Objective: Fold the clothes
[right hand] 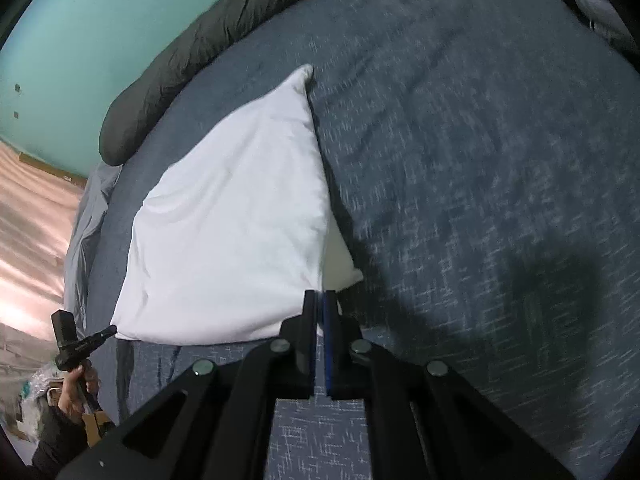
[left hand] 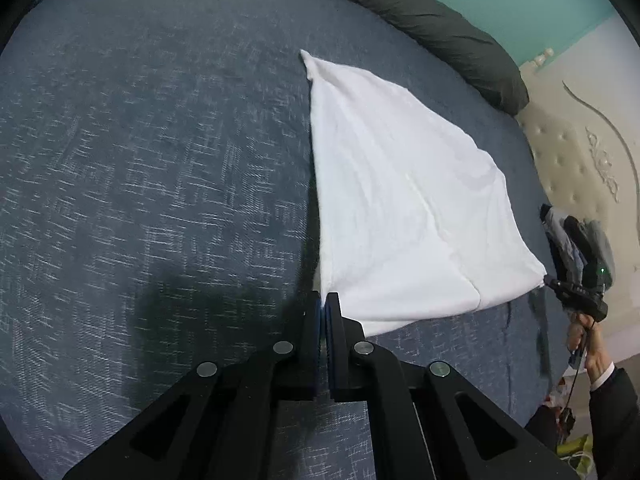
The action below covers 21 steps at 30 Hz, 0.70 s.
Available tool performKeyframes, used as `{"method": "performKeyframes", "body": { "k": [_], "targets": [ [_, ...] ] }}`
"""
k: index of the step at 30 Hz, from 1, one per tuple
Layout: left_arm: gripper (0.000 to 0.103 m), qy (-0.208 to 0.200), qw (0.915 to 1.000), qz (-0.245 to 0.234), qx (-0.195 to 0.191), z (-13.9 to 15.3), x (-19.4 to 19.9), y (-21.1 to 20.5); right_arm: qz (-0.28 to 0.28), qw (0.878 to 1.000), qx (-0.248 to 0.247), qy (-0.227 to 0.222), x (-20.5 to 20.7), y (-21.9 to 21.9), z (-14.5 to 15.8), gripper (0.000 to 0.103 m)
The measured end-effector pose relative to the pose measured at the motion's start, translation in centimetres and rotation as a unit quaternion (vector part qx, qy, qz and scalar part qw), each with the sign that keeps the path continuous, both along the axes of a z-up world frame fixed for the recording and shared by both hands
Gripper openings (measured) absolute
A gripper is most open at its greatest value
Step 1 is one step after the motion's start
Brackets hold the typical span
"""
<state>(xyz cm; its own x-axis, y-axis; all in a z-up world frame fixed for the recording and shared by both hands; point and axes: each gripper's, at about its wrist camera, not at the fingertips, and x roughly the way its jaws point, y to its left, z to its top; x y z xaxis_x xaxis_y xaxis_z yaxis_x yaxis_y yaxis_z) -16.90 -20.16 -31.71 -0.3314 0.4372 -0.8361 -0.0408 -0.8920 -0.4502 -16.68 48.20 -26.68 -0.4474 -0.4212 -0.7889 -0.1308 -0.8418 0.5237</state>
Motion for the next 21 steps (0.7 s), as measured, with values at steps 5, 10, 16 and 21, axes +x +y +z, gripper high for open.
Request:
{"method": "performKeyframes", "body": {
  "k": [5, 10, 16, 21],
  "targets": [
    [0.002, -0.003, 1.0000, 0.005, -0.001, 0.0, 0.2, -0.7, -0.012, 1.000, 0.003, -0.009, -0.1, 0.6, -0.6, 0.002],
    [0.002, 0.004, 0.9999, 0.016, 0.001, 0.7, -0.3, -1.0, -0.040, 0.999, 0.001, -0.010, 0.0, 1.2, -1.2, 0.001],
    [0.002, 0.005, 0.9994, -0.017, -0.029, 1.4, -0.4, 0.2, -0.029, 1.000, 0.007, 0.003, -0.7, 1.0, 0.1, 0.001],
    [0.002, -0.008, 0.9998, -0.005, -0.016, 0.5, 0.5, -0.1, -0.013, 0.999, 0.022, -0.028, -0.1, 0.8, -1.6, 0.001]
  ]
}}
